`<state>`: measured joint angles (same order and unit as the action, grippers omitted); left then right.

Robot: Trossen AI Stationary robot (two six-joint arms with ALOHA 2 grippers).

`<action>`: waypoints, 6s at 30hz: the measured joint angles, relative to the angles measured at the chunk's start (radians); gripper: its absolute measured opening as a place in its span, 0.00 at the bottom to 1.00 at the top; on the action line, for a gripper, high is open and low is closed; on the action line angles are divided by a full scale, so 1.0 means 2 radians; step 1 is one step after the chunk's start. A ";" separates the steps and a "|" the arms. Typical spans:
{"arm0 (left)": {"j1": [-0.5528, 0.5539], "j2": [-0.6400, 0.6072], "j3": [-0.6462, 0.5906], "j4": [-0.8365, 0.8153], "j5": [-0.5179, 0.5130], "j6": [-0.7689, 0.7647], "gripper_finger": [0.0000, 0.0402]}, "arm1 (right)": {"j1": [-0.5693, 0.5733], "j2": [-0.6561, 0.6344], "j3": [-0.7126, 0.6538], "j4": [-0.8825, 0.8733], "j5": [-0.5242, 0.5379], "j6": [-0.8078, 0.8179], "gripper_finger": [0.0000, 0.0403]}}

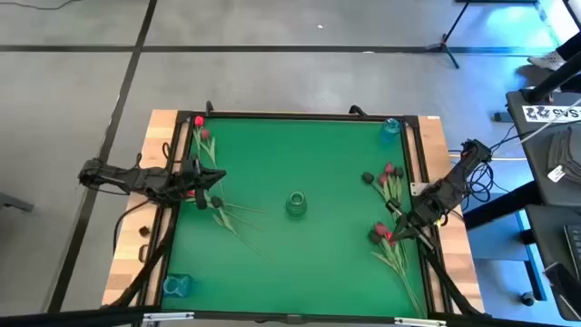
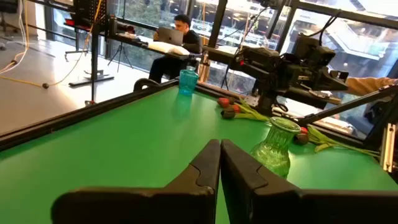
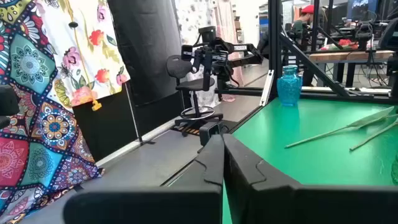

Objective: Sort flowers into vase by color

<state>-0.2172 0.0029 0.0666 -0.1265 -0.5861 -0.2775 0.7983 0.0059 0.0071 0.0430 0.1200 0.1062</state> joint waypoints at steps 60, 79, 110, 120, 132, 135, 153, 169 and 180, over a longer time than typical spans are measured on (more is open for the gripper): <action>0.000 0.000 0.000 0.000 0.000 0.000 0.03 | 0.000 0.000 0.000 0.044 0.046 -0.030 0.00; 0.000 0.000 0.000 0.000 0.000 0.000 0.03 | -0.123 0.180 0.009 0.227 0.119 0.027 0.00; 0.000 0.000 0.000 0.000 0.000 0.000 0.03 | -0.353 0.479 0.320 -0.431 0.104 0.280 0.49; 0.000 0.000 0.000 0.000 0.000 0.000 0.03 | -0.533 0.576 0.315 -0.450 -0.017 0.168 0.51; 0.000 0.000 0.000 0.000 0.000 0.000 0.03 | -0.560 0.662 0.315 -0.423 -0.026 0.115 0.50; 0.000 0.000 0.000 0.000 0.000 0.000 0.03 | -0.560 0.681 0.315 -0.426 -0.026 0.110 0.44; 0.000 0.000 0.000 0.000 0.000 0.000 0.03 | -0.560 0.630 0.410 -0.456 0.002 0.058 0.08; 0.000 0.000 0.000 0.000 0.000 0.000 0.03 | -0.575 0.513 0.540 -0.205 0.379 -0.203 0.03; 0.000 0.000 0.000 0.000 0.000 0.000 0.03 | -0.728 0.513 0.539 -0.100 0.343 -0.268 0.04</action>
<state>-0.2173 0.0028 0.0669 -0.1261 -0.5865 -0.2778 -0.6575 1.0325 1.0851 -0.1575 0.8064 -0.4293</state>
